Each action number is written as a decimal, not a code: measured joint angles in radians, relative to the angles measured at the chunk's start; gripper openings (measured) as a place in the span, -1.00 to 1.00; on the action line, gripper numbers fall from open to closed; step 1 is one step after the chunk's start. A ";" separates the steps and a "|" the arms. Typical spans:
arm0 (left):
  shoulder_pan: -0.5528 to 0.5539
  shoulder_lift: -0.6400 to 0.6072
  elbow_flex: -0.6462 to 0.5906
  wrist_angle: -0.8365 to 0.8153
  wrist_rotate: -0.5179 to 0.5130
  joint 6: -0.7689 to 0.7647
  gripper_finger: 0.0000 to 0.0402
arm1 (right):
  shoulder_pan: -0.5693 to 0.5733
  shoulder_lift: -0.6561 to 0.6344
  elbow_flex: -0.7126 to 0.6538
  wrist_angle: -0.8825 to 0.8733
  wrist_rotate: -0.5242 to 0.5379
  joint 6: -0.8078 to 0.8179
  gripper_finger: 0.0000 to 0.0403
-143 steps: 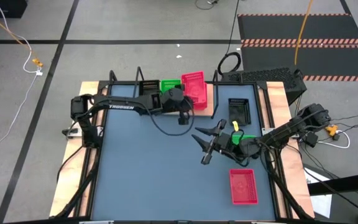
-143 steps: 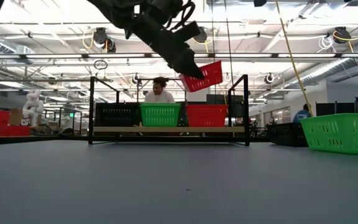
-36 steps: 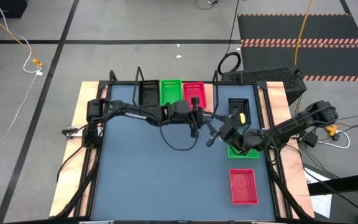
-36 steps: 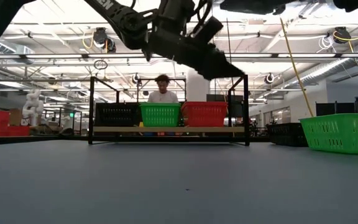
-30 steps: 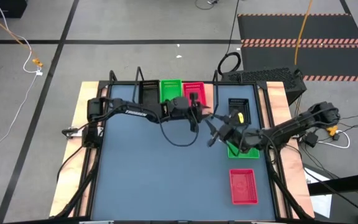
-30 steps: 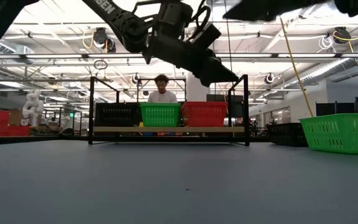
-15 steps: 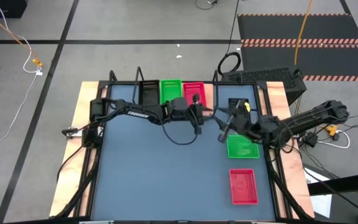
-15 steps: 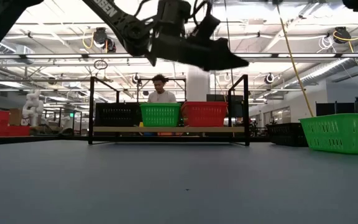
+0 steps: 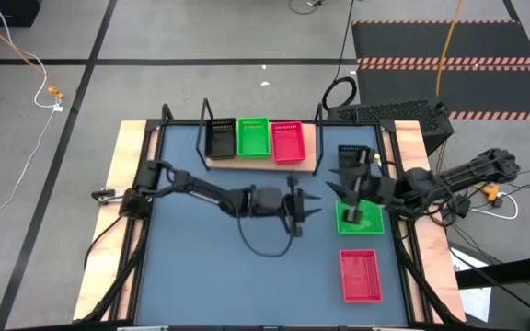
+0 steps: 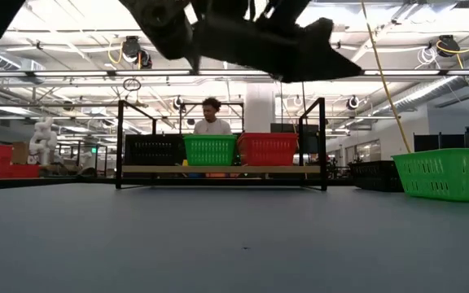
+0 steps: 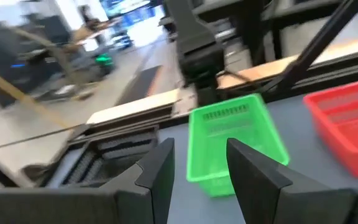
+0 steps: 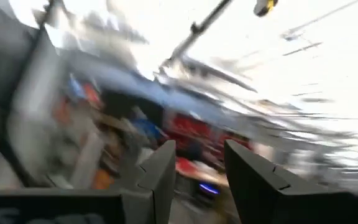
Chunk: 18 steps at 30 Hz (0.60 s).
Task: Stack baskets on shelf by color
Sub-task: Move the red bin to the middle right of the table
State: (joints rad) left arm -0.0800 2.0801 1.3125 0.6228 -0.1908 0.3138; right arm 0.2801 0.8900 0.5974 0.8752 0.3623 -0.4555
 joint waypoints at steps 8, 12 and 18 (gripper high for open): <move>-0.036 0.021 0.000 0.030 -0.093 -0.053 -0.27 | 0.100 -0.015 0.000 -0.025 -0.068 -0.008 -0.35; -0.032 0.052 0.000 0.032 -0.088 -0.054 -0.27 | 0.108 -0.015 0.000 -0.019 0.063 -0.062 -0.35; -0.020 0.120 0.000 0.083 -0.050 -0.053 -0.27 | 0.107 -0.019 0.000 -0.008 0.115 -0.101 -0.35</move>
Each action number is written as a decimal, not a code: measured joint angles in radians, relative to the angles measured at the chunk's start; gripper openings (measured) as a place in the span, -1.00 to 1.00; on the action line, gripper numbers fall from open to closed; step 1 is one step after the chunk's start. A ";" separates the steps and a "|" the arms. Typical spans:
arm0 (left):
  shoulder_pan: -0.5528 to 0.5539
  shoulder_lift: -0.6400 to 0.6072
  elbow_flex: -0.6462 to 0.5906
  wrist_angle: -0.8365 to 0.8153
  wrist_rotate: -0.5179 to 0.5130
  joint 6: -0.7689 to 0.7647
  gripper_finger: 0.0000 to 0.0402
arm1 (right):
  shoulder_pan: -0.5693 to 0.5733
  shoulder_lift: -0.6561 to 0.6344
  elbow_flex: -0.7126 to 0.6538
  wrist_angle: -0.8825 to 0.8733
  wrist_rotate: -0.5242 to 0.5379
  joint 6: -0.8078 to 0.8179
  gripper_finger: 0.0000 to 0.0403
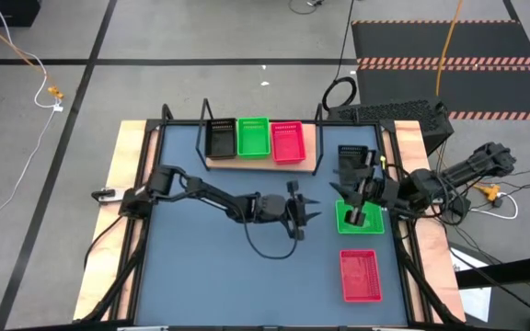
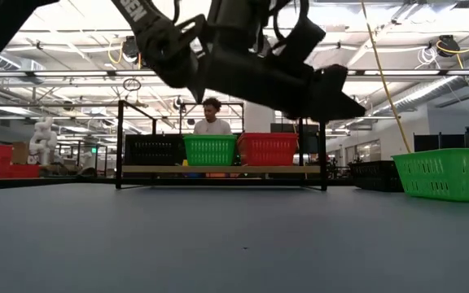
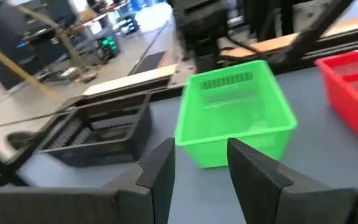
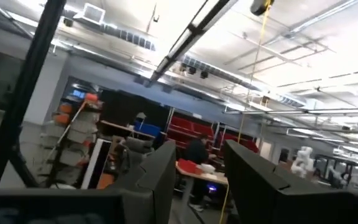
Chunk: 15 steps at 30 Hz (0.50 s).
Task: Stack baskets on shelf by color
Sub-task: Move the red bin to the middle right of the table
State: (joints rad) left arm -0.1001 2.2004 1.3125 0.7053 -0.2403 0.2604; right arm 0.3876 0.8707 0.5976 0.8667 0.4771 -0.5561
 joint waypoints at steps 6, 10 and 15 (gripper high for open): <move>0.000 0.064 0.060 0.019 0.111 -0.002 -0.27 | 0.001 0.001 0.000 -0.039 0.092 -0.078 -0.35; 0.000 0.126 0.195 -0.041 0.164 -0.002 -0.27 | 0.001 0.000 0.000 -0.036 0.242 -0.104 -0.35; -0.012 0.229 0.412 -0.205 0.170 0.025 -0.27 | 0.004 -0.009 0.000 -0.033 0.381 -0.110 -0.35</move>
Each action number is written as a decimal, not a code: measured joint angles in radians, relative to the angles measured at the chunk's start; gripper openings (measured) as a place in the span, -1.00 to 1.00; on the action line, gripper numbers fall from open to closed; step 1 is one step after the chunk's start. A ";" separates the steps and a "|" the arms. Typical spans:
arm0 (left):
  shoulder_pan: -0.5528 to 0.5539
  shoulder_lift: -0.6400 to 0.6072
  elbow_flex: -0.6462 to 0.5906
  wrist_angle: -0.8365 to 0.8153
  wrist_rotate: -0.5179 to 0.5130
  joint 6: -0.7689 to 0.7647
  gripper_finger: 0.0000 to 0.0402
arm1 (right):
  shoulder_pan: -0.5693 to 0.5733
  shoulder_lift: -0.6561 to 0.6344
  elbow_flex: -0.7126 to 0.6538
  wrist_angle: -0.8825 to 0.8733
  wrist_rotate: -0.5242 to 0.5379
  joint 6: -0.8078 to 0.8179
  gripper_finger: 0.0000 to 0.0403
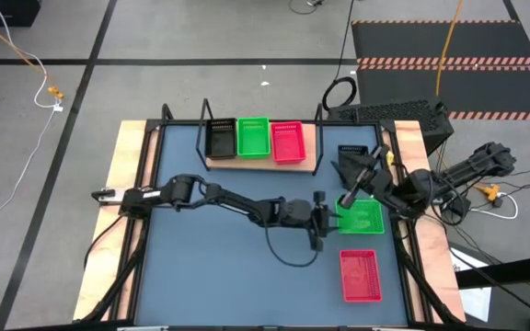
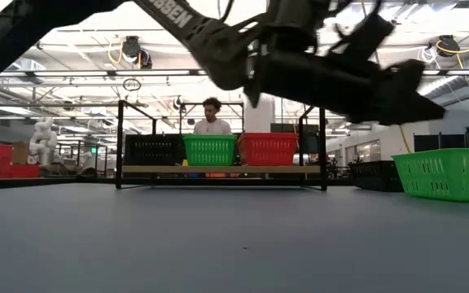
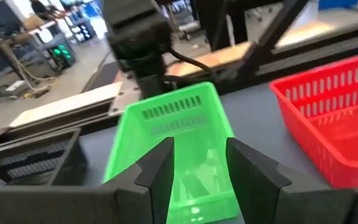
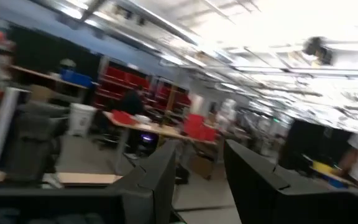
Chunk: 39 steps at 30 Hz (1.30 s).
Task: Stack baskets on shelf by color
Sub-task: Move the red bin to the middle right of the table
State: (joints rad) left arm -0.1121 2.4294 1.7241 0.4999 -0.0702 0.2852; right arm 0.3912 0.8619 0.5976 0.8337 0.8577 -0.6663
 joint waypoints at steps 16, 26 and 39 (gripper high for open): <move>-0.020 0.074 0.173 -0.342 0.044 0.231 -0.27 | 0.056 -0.011 0.000 0.003 0.032 -0.028 -0.35; -0.036 0.016 0.173 -0.426 -0.045 0.370 -0.27 | 0.056 -0.011 0.000 0.005 0.033 -0.042 -0.35; 0.018 -0.041 0.173 -0.408 -0.076 0.231 -0.27 | 0.056 -0.011 0.000 0.007 0.032 -0.053 -0.35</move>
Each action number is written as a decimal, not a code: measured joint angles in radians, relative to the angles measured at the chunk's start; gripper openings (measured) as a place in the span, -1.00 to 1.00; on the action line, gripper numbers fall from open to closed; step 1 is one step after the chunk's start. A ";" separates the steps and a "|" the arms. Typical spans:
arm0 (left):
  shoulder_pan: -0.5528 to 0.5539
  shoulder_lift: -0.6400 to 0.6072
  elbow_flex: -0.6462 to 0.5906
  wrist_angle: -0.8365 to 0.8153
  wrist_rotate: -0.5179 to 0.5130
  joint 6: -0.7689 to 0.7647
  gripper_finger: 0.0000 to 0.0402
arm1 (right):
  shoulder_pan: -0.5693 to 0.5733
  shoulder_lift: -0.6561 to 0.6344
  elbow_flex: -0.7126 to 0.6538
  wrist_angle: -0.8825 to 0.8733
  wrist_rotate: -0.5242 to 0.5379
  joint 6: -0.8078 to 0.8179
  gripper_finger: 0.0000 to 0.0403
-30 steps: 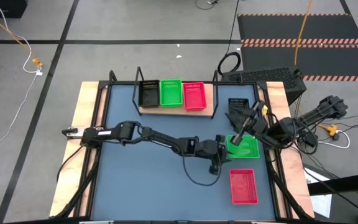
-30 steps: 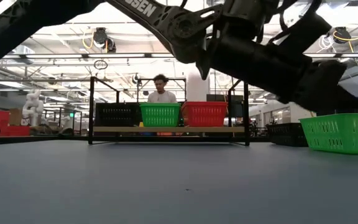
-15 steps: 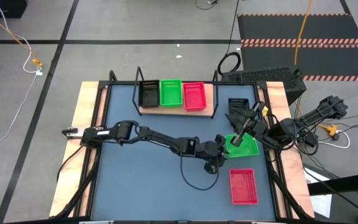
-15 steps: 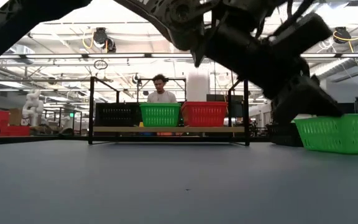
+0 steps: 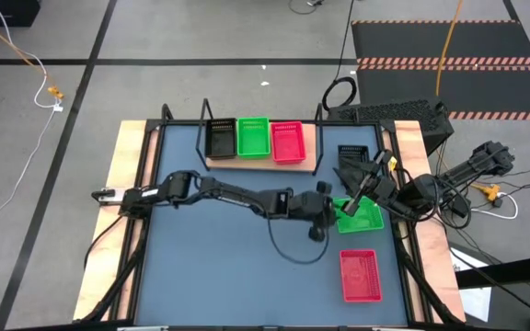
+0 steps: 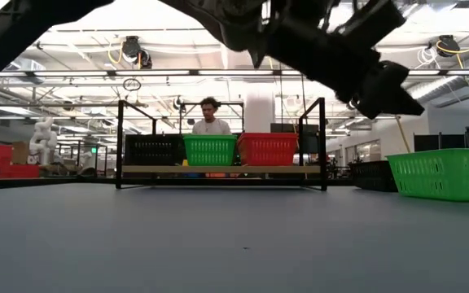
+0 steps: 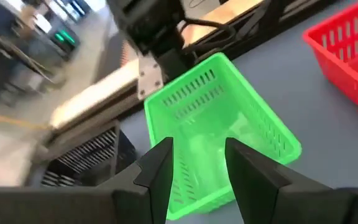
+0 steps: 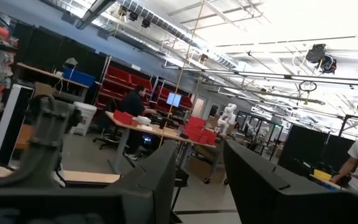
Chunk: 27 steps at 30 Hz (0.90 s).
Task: Stack baskets on shelf by color
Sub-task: Move the red bin to the middle right of the table
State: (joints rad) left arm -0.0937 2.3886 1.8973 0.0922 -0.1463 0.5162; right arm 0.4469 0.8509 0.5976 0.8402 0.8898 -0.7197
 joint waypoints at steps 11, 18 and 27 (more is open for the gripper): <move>0.010 0.000 -0.005 -0.012 0.137 -0.052 -0.27 | 0.000 0.000 0.000 0.000 0.001 0.000 -0.35; -0.027 0.000 -0.005 -0.102 0.213 0.101 -0.27 | 0.000 0.000 0.000 -0.004 0.002 0.000 -0.35; -0.069 0.000 -0.006 -0.151 0.262 0.163 -0.27 | 0.000 0.000 0.000 -0.004 0.002 0.001 -0.35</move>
State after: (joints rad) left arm -0.1623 2.3890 1.8915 -0.0592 0.1156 0.6793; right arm 0.4469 0.8509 0.5976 0.8360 0.8917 -0.7191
